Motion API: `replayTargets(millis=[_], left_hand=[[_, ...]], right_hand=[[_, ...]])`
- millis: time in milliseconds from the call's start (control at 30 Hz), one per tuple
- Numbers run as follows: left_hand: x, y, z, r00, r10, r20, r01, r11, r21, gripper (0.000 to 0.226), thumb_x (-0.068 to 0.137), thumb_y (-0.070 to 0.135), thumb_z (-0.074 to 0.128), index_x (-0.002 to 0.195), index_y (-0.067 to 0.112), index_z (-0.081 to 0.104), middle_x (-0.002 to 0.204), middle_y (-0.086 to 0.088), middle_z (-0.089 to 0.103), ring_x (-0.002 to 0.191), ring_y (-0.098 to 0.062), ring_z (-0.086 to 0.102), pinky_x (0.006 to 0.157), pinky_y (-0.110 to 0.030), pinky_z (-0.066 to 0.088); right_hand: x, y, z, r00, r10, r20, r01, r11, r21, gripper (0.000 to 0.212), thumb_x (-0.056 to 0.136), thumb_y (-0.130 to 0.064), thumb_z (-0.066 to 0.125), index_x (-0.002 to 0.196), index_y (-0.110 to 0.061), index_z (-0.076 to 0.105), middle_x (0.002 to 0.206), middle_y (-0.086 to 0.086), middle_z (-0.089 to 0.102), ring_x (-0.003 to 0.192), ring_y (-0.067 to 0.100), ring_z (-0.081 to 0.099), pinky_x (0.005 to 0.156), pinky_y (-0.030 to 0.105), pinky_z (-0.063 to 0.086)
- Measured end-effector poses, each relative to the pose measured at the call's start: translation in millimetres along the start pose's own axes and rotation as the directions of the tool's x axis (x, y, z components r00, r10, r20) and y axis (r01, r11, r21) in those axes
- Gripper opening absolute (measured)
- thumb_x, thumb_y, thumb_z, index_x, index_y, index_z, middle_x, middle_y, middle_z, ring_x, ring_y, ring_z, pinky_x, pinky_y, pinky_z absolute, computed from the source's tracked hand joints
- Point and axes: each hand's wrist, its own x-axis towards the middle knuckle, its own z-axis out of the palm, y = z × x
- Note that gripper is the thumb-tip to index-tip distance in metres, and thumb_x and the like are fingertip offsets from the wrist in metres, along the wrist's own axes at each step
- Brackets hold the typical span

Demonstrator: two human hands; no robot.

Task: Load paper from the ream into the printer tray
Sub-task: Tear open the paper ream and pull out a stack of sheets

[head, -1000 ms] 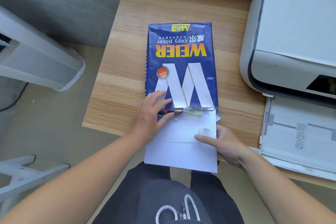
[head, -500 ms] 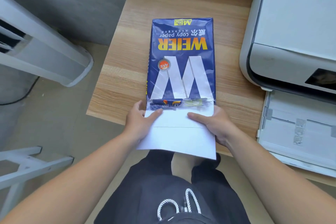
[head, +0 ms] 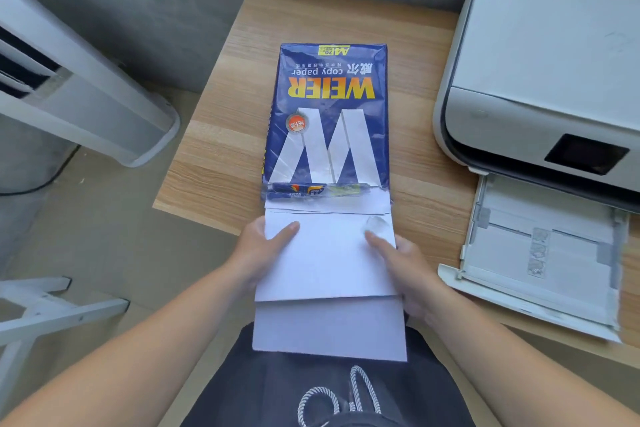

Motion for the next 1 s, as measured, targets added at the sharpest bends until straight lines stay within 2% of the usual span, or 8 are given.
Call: replayTargets(millis=[133, 267, 433, 500, 633, 800, 867, 1000], left_hand=[[-24, -13, 16, 0.995, 0.062, -0.082, -0.063, 0.998, -0.004, 0.016, 0.100, 0.025, 0.072, 0.112, 0.016, 0.067, 0.111, 0.000, 0.079, 0.099, -0.020, 0.077, 0.084, -0.037, 0.062], [-49, -26, 28, 0.985, 0.076, -0.155, -0.074, 0.997, 0.022, 0.023, 0.098, 0.023, 0.074, 0.117, 0.012, 0.067, 0.115, -0.004, 0.079, 0.105, -0.025, 0.077, 0.097, -0.050, 0.061], [-68, -30, 33, 0.980, 0.039, -0.193, -0.030, 0.998, 0.050, 0.025, 0.096, 0.027, 0.076, 0.116, 0.014, 0.070, 0.113, -0.003, 0.081, 0.103, -0.027, 0.078, 0.096, -0.053, 0.061], [-67, -24, 30, 0.981, 0.049, -0.189, -0.037, 0.997, 0.070, 0.026, 0.097, 0.027, 0.075, 0.118, 0.013, 0.070, 0.113, -0.004, 0.080, 0.103, -0.027, 0.078, 0.093, -0.048, 0.063], [-62, -8, 21, 0.986, 0.061, -0.154, -0.048, 0.995, 0.086, 0.027, 0.099, 0.021, 0.073, 0.123, 0.009, 0.070, 0.115, -0.009, 0.080, 0.103, -0.029, 0.078, 0.075, -0.033, 0.062], [-60, 1, 13, 0.992, 0.016, -0.122, -0.001, 0.992, 0.123, 0.027, 0.097, 0.024, 0.076, 0.120, 0.011, 0.071, 0.108, -0.005, 0.081, 0.082, -0.016, 0.078, 0.062, -0.022, 0.061], [-58, 2, 11, 0.994, -0.008, -0.108, 0.023, 0.991, 0.133, 0.029, 0.097, 0.026, 0.076, 0.122, 0.011, 0.071, 0.111, -0.005, 0.082, 0.083, -0.015, 0.078, 0.065, -0.024, 0.061], [-64, -2, 11, 0.994, -0.090, -0.054, 0.096, 0.987, 0.132, 0.029, 0.097, 0.028, 0.076, 0.121, 0.013, 0.071, 0.109, -0.002, 0.083, 0.083, -0.014, 0.080, 0.065, -0.026, 0.062]], right_hand=[[-6, -1, -14, 0.996, -0.081, 0.026, 0.084, 0.992, -0.094, 0.022, 0.103, -0.018, 0.061, 0.125, -0.017, 0.066, 0.112, 0.006, 0.081, 0.101, 0.029, 0.079, 0.093, 0.050, 0.062], [-24, 0, -31, 0.988, -0.129, 0.090, 0.143, 0.974, -0.175, 0.019, 0.104, -0.017, 0.059, 0.120, -0.022, 0.067, 0.110, 0.001, 0.082, 0.098, 0.023, 0.080, 0.090, 0.046, 0.064], [-32, 0, -41, 0.984, -0.127, 0.126, 0.153, 0.962, -0.224, 0.018, 0.102, -0.014, 0.059, 0.116, -0.020, 0.068, 0.108, 0.001, 0.082, 0.098, 0.022, 0.079, 0.087, 0.041, 0.065], [-30, -1, -38, 0.983, -0.142, 0.119, 0.167, 0.957, -0.238, 0.020, 0.101, -0.012, 0.059, 0.118, -0.017, 0.068, 0.109, 0.002, 0.081, 0.100, 0.022, 0.078, 0.089, 0.041, 0.064], [-22, 3, -31, 0.982, -0.131, 0.133, 0.161, 0.956, -0.246, 0.019, 0.100, -0.016, 0.062, 0.119, -0.018, 0.067, 0.108, -0.003, 0.080, 0.092, 0.014, 0.078, 0.076, 0.028, 0.063], [-19, 13, -24, 0.992, -0.076, 0.097, 0.095, 0.974, -0.205, 0.013, 0.100, -0.019, 0.063, 0.112, -0.019, 0.069, 0.107, 0.000, 0.081, 0.096, 0.021, 0.078, 0.092, 0.043, 0.063], [-17, 12, -24, 0.995, -0.021, 0.096, 0.036, 0.986, -0.161, 0.012, 0.098, -0.017, 0.065, 0.109, -0.017, 0.071, 0.103, 0.003, 0.083, 0.093, 0.023, 0.079, 0.092, 0.046, 0.063], [-10, 1, -33, 0.994, 0.057, 0.092, -0.051, 0.997, -0.062, 0.028, 0.092, -0.024, 0.075, 0.112, -0.005, 0.071, 0.102, 0.013, 0.082, 0.088, 0.031, 0.077, 0.091, 0.052, 0.062]])
